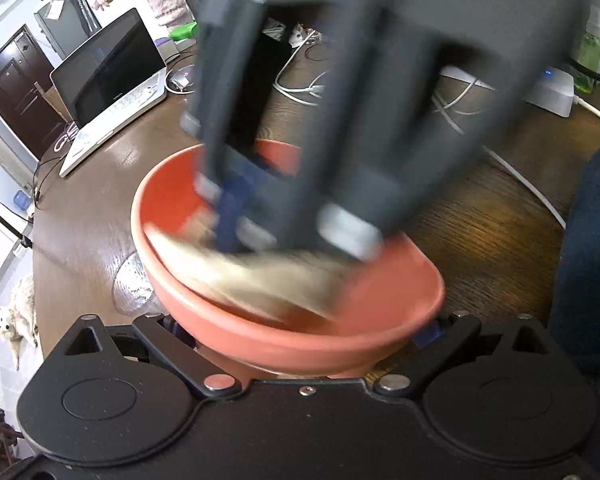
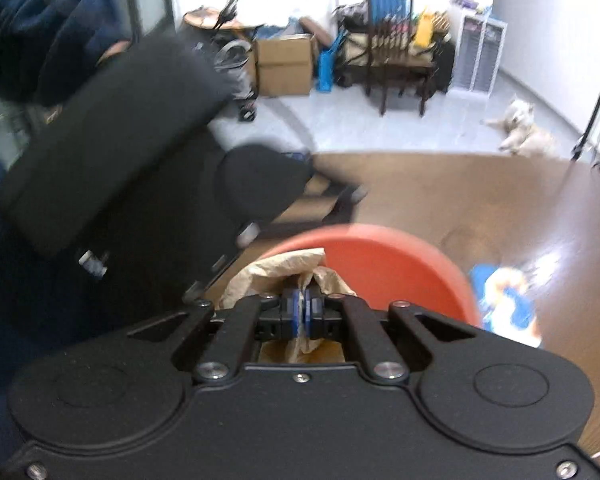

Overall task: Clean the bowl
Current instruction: 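Rub the cloth around the bowl's inner wall with the right gripper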

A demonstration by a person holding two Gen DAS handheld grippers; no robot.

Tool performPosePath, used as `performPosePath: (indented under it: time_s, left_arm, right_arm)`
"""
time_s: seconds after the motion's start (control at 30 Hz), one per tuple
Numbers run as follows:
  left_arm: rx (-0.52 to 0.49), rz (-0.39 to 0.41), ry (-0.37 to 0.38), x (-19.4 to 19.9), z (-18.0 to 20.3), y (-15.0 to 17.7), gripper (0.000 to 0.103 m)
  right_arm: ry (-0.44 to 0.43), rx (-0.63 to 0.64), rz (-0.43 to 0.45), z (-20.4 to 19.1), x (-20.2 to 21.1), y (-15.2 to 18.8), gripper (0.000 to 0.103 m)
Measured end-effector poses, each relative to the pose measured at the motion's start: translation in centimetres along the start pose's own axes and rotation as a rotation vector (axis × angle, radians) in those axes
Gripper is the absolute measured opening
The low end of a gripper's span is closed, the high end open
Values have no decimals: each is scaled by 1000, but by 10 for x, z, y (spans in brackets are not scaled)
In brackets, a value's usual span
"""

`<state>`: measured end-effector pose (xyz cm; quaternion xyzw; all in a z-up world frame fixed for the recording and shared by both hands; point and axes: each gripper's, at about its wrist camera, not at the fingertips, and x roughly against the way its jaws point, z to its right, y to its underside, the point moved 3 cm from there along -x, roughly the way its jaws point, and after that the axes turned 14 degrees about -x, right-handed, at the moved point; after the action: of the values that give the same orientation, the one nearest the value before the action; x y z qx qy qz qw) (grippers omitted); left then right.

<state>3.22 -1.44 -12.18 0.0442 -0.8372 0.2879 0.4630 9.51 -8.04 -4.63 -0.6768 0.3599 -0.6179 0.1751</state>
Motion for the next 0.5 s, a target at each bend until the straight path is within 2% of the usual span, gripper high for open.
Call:
performPosePath:
  time_s: [0.13, 0.27, 0.4, 0.5]
  left_arm:
    - [7, 1, 0, 2, -1, 3, 97]
    - [15, 5, 1, 4, -1, 6, 97]
    - [22, 11, 4, 5, -1, 5, 97]
    - [18, 10, 3, 5, -1, 4, 97]
  right_arm:
    - [84, -12, 4, 24, 1, -1, 4]
    - [137, -9, -56, 45, -4, 15, 4]
    - [125, 14, -136, 42, -12, 42, 4]
    - [64, 22, -173, 20, -14, 58, 4]
